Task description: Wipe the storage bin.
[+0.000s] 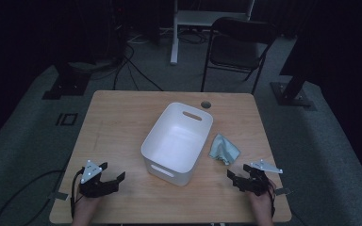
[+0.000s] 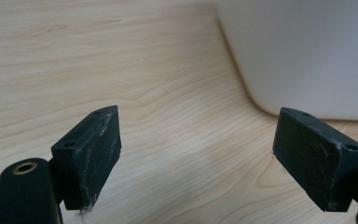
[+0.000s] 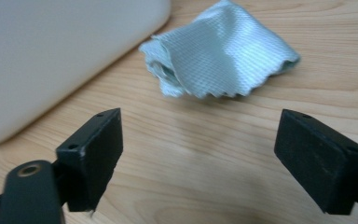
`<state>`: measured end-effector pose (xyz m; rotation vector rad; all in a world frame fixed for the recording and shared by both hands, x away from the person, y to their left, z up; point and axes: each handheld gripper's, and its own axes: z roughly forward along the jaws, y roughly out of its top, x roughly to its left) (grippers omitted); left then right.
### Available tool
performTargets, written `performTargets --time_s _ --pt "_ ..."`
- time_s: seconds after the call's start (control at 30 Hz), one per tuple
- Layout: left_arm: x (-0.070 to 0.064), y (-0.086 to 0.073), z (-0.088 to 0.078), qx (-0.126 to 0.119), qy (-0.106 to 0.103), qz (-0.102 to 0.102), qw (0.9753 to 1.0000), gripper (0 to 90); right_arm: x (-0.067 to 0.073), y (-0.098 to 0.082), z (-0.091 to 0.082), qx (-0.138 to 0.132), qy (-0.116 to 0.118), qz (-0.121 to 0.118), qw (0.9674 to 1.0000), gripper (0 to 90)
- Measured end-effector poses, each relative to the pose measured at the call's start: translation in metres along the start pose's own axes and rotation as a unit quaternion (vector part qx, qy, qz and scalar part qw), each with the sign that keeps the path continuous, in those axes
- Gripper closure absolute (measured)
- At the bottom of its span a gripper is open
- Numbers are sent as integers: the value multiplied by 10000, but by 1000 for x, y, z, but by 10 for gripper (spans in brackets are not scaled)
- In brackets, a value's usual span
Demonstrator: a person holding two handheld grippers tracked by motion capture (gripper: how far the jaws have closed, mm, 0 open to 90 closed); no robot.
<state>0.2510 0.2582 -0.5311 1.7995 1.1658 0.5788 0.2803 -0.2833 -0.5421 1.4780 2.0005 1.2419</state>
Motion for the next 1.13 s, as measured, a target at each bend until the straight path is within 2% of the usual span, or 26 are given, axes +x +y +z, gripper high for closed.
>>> performTargets --time_s 0.13,0.23,0.3,0.37,0.43,0.5,0.67,0.8,1.13 --pt "4 -5 0 165 192 -75 9997 157 0 -7 -4 24 45 86 9999 147" --pt "7 -6 -1 161 310 -224 9991 157 0 -11 -5 38 -5 63 10000 147" --pt "8 -7 0 192 429 -242 9986 157 0 -11 -4 14 -71 29 10000 147" --pt "8 -7 2 223 442 -266 9984 157 0 -11 -2 14 -89 55 9999 147" --pt "7 -6 3 241 519 -227 9981 157 2 -11 0 6 -124 -33 9999 146" --pt "8 -6 4 247 500 -268 9981 157 3 -11 2 21 -155 -99 9998 143" --pt "9 -6 5 250 606 -346 9972 157 6 -10 7 51 -168 -251 9995 143" --pt "9 -6 6 270 643 -339 9970 157 8 -11 11 104 -208 -353 9991 143" --pt "9 -6 6 276 643 -373 9968 157 8 -11 12 197 -138 -350 9991 143"
